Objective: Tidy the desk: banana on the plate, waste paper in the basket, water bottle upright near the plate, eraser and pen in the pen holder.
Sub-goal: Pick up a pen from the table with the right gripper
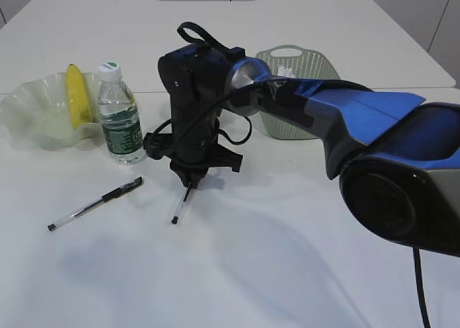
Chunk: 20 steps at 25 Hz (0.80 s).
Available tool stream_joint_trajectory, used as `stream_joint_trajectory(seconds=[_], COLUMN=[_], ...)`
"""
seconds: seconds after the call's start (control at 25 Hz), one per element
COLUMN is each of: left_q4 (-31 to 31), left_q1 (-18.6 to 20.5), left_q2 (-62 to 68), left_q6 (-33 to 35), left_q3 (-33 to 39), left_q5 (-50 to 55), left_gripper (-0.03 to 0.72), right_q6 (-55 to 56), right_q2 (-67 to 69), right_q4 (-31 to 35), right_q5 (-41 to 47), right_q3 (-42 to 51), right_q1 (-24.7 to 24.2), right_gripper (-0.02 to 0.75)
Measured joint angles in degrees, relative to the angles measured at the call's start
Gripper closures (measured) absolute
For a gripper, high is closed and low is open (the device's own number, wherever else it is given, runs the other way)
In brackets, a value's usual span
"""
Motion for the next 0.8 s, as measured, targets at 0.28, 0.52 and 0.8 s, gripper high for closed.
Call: stream_joint_trajectory(seconds=[0.28, 0.52, 0.8], left_q4=[0.0, 0.0, 0.0], left_q1=[0.0, 0.0, 0.0], left_q2=[0.0, 0.0, 0.0], left_q6=[0.0, 0.0, 0.0], left_q3=[0.0, 0.0, 0.0], left_q5=[0.0, 0.0, 0.0], left_gripper=[0.235, 0.235, 0.234], right_q6=[-8.18, -17.97, -26.19], right_q2=[0.0, -0.1, -2.56], right_q4=[-2.27, -3.52, -5.68], right_q5=[0.36, 0.46, 0.79], right_q3=[-5.07, -6.54, -6.54], right_q1=[0.0, 0.0, 0.0], right_gripper=[0.696, 0.696, 0.696])
